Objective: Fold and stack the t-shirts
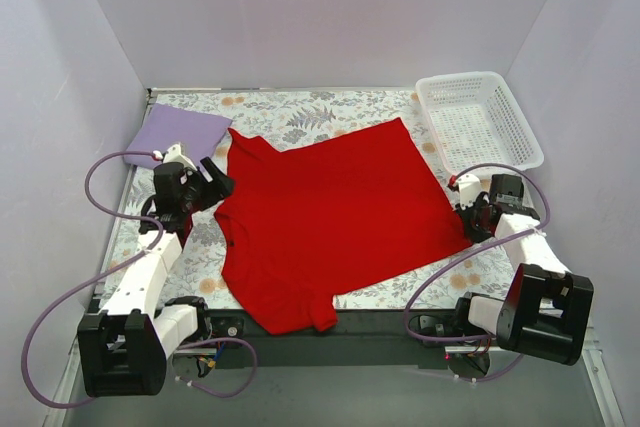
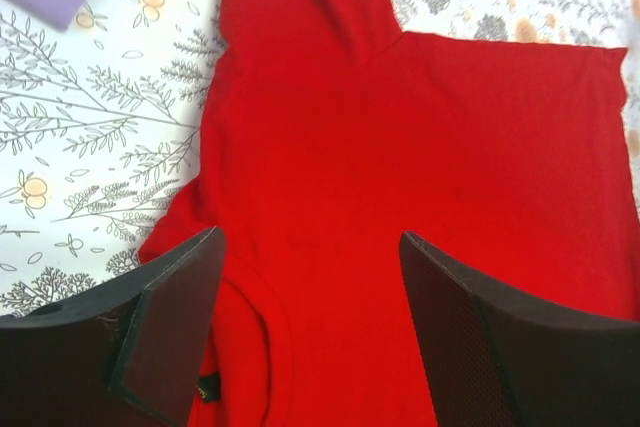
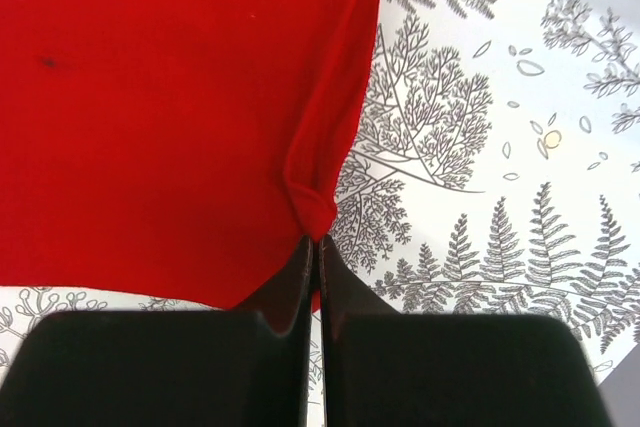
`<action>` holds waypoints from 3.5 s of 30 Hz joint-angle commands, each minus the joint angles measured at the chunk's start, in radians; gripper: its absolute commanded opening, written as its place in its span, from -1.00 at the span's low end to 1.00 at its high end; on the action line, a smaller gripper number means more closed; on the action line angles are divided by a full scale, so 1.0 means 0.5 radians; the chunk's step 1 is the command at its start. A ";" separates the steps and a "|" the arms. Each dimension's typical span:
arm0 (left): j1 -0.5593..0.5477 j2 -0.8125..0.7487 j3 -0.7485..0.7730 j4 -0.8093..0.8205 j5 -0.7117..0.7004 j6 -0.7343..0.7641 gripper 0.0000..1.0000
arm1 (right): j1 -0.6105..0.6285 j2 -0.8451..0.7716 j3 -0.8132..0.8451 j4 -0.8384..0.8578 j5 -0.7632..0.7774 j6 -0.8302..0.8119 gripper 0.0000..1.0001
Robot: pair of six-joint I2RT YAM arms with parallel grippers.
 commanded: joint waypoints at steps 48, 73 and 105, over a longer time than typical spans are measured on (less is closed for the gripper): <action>-0.007 0.712 0.301 -0.655 -0.031 -0.017 -1.00 | -0.407 -0.242 -0.149 -0.205 -0.038 -0.646 -0.97; -0.007 1.536 1.251 -0.222 0.003 0.418 -0.03 | 0.531 0.426 1.203 -0.813 -1.275 -0.475 0.32; -0.001 2.138 1.617 -0.296 0.132 0.547 -0.33 | 0.639 1.785 2.535 -0.500 -0.814 0.351 0.22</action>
